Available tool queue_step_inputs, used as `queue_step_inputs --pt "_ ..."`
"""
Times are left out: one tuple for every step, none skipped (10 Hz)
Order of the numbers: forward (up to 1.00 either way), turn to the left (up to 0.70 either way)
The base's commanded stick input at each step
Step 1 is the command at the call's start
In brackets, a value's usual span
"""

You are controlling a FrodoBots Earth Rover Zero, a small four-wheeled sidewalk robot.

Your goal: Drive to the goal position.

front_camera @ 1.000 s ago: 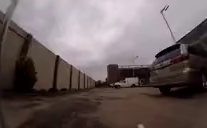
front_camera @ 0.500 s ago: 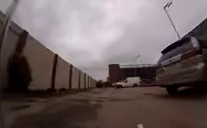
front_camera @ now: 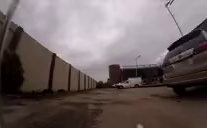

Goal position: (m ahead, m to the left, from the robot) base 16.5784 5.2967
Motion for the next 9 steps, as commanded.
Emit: queue_step_inputs --pt "1.0 0.0" --pt "1.0 0.0" --pt "1.0 0.0" --pt "1.0 0.0" --pt "1.0 0.0" --pt "1.0 0.0" --pt "1.0 0.0" --pt "1.0 0.0" --pt "1.0 0.0"
